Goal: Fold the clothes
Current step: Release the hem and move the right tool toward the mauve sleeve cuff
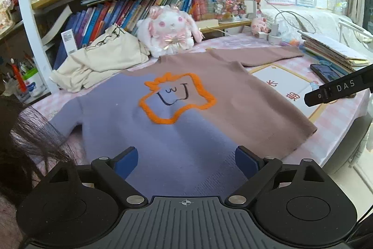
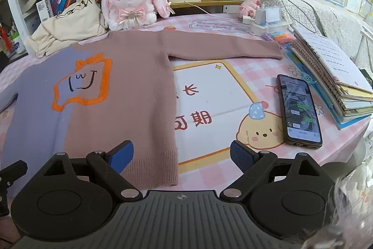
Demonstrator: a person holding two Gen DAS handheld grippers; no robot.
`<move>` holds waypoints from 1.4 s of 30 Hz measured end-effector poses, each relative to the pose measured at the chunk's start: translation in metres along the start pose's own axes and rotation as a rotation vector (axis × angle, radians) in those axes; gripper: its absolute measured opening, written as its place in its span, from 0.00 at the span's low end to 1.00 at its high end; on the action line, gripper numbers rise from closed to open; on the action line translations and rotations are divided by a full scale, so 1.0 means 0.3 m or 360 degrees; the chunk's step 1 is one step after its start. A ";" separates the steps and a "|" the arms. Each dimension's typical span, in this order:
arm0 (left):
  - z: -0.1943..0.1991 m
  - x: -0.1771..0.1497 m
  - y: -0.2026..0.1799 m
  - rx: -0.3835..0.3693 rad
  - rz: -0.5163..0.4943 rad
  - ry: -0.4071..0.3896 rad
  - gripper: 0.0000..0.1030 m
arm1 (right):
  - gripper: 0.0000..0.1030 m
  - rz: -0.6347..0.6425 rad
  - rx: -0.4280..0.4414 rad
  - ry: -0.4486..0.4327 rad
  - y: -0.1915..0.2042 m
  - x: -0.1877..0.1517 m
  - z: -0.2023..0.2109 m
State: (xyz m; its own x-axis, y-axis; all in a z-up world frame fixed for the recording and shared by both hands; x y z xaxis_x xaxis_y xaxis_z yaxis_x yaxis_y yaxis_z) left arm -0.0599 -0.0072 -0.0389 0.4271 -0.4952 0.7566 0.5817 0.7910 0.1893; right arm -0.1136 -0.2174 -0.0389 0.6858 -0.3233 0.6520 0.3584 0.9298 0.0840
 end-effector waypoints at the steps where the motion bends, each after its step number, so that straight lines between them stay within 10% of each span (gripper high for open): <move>1: -0.002 -0.001 -0.001 0.0003 0.0003 0.0004 0.91 | 0.87 0.0005 0.0003 -0.0001 0.000 0.000 -0.003; 29: -0.232 0.222 -0.292 0.0339 0.0106 0.0229 0.96 | 0.87 0.0174 0.0445 0.0010 -0.269 0.241 -0.297; 42: -0.291 0.225 -0.347 0.0503 0.0366 0.0429 0.96 | 0.76 -0.0165 0.0566 0.0119 -0.518 0.406 -0.497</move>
State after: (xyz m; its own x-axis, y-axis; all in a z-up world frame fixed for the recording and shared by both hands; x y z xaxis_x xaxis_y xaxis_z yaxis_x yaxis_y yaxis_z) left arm -0.0310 -0.1543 -0.0621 0.7086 -0.3369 0.6199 0.2297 0.9409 0.2488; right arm 0.0087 -0.4276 -0.0848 0.7063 -0.4188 0.5708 0.1953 0.8902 0.4115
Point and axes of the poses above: each gripper's, at about its wrist camera, not at the fingertips, and z roughly against the way its jaws point, y to its left, x to its top, the point moved 6 cm from there along -z, roughly the way its jaws point, and after that the axes turned 4 degrees about -z, right-handed, at the moved point
